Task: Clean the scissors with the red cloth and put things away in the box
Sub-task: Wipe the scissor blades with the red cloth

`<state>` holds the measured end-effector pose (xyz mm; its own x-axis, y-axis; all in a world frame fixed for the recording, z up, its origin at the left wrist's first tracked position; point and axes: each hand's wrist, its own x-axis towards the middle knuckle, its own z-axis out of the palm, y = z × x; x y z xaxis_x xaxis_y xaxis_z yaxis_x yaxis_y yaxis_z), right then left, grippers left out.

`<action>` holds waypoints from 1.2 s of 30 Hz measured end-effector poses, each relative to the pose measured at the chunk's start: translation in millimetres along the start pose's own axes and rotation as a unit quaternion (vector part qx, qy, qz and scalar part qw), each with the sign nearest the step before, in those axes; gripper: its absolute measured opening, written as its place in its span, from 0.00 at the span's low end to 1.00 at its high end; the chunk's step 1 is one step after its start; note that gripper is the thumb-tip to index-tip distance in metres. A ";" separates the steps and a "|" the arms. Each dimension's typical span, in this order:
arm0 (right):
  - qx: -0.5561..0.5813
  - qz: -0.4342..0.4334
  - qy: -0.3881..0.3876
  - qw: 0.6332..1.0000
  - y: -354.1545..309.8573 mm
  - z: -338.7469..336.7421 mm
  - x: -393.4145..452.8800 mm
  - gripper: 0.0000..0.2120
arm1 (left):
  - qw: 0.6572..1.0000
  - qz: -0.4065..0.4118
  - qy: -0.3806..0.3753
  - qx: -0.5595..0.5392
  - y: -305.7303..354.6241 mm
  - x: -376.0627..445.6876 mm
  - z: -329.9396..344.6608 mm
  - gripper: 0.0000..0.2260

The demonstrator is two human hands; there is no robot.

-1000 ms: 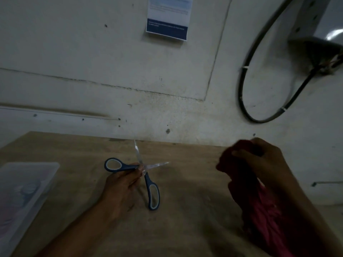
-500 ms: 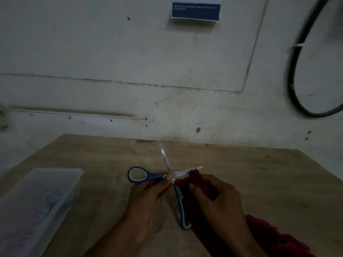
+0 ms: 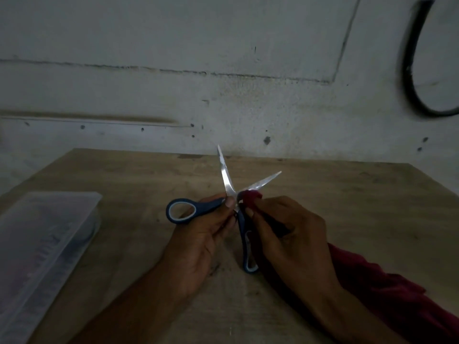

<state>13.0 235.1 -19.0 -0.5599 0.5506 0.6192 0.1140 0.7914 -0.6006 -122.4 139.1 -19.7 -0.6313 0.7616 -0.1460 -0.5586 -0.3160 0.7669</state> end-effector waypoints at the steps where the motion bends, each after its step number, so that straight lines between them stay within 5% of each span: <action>1: -0.026 -0.021 0.002 0.999 1.4 -0.2 0.6 0.13 | 1.000 -0.003 0.000 0.000 0.8 -0.8 0.3 0.08; 6: -0.152 -0.056 0.035 0.986 10.6 -2.9 11.5 0.19 | 1.000 -0.004 0.005 0.005 2.8 -4.5 6.0 0.10; 11: -0.286 -0.128 -0.067 0.947 -9.5 13.8 -6.0 0.30 | 0.999 -0.023 -0.011 -0.033 1.7 -3.3 1.5 0.09; 19: -0.273 -0.092 0.018 0.957 14.8 5.0 5.9 0.26 | 0.997 -0.035 0.002 -0.065 -0.7 2.2 1.6 0.06; 24: -0.311 -0.157 -0.095 0.933 3.1 13.5 -6.8 0.36 | 0.996 -0.031 -0.004 -0.080 -2.0 3.2 0.2 0.07; 30: -0.364 -0.104 -0.040 0.925 14.2 5.6 9.3 0.34 | 0.998 -0.021 -0.008 -0.064 -3.2 4.8 -0.5 0.08; 33: -0.375 -0.122 -0.080 0.915 12.3 11.4 3.8 0.42 | 0.998 -0.007 -0.011 -0.061 -6.3 4.2 -1.3 0.08; 36: -0.357 -0.162 -0.098 0.915 9.9 14.5 1.3 0.40 | 0.998 -0.005 -0.009 -0.063 -6.0 4.2 -0.6 0.08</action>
<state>1.6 239.8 -31.5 -0.7882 0.2527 0.5611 0.3831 0.9150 0.1262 -122.1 143.8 -25.3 -0.6168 0.7743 -0.1415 -0.6288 -0.3766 0.6803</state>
